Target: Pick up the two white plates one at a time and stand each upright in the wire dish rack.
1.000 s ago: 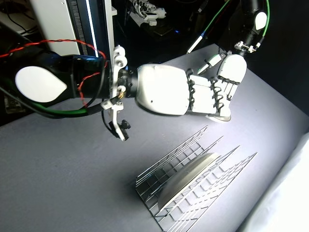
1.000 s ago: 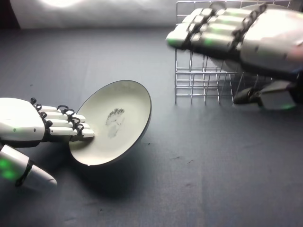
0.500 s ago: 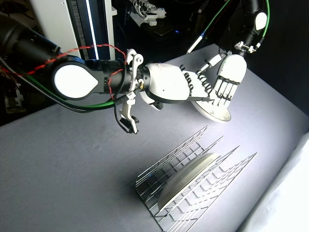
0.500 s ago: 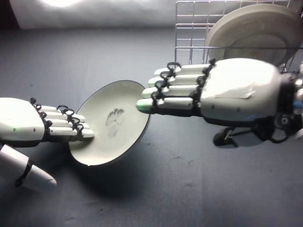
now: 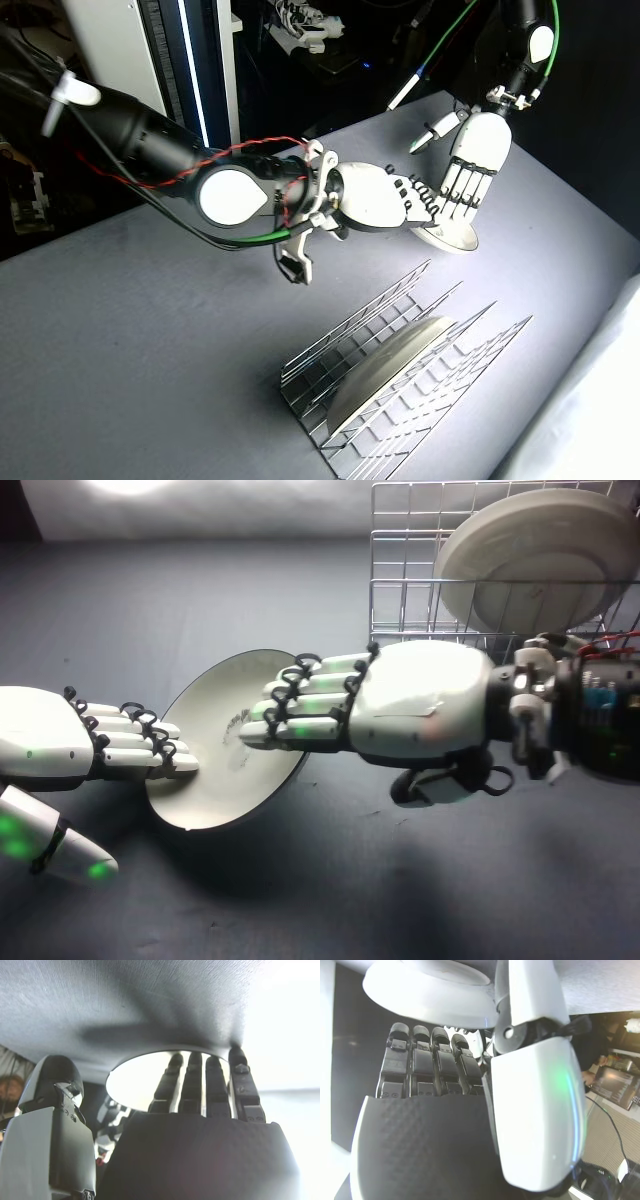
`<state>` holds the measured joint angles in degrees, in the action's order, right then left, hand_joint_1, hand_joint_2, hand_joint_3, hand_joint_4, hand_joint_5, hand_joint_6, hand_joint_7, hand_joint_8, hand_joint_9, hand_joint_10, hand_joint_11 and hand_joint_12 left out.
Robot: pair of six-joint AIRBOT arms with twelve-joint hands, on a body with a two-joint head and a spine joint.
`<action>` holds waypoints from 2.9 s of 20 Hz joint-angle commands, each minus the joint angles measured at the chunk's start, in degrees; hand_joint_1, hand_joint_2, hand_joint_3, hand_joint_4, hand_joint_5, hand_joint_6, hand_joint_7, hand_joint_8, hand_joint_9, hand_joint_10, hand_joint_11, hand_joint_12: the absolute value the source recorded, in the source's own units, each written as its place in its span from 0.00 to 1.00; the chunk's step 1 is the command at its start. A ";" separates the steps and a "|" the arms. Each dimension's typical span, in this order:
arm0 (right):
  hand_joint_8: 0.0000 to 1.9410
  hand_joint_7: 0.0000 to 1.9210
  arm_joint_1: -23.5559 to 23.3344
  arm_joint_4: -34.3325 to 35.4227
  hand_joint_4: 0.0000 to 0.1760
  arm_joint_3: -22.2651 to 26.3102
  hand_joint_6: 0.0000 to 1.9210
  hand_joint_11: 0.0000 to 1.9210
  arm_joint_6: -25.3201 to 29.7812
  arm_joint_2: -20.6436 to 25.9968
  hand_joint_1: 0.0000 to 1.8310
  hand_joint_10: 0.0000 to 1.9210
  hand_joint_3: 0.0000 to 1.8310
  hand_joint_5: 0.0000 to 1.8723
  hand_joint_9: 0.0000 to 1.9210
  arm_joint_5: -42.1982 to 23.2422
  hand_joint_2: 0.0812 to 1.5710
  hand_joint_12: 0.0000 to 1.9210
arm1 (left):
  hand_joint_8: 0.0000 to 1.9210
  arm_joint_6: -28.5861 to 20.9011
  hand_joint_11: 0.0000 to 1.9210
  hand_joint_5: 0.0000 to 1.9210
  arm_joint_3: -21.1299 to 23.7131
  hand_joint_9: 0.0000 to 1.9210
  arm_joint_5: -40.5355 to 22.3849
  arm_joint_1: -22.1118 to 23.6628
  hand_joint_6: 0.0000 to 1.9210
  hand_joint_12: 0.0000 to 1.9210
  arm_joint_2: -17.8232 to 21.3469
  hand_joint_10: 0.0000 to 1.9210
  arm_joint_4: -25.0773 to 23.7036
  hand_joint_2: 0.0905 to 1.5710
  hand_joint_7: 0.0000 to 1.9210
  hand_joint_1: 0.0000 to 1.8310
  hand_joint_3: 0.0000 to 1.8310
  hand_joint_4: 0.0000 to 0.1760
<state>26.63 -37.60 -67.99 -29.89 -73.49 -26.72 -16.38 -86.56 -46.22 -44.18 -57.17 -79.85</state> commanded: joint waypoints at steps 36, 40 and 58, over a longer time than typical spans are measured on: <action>0.48 0.51 -1.49 0.43 0.00 -13.47 0.59 0.45 -0.43 -13.22 0.75 0.60 0.00 0.44 0.51 -9.91 0.70 0.63 | 0.00 -0.41 0.00 0.00 -2.26 0.00 -1.16 13.34 0.00 0.00 2.42 0.00 -1.94 0.69 0.00 0.00 0.00 0.00; 0.50 0.49 -2.23 0.79 0.00 -10.43 0.60 0.43 -0.11 -10.68 0.75 0.63 0.00 0.44 0.49 -10.88 0.71 0.65 | 0.00 0.04 0.00 0.00 -1.58 0.00 -0.48 18.61 0.00 0.00 4.72 0.00 -1.98 0.69 0.00 0.00 0.00 0.00; 0.45 0.51 -10.26 21.29 0.00 10.84 0.53 0.46 1.29 7.64 0.81 0.53 0.00 0.46 0.50 -10.79 0.68 0.78 | 0.00 0.87 0.00 0.00 -0.42 0.00 -0.62 24.85 0.00 0.00 8.63 0.00 -7.84 0.69 0.00 0.00 0.00 0.00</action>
<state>17.47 -17.58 -57.23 -29.17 -65.84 -29.21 -15.33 -86.72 -45.95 -20.10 -49.12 -91.18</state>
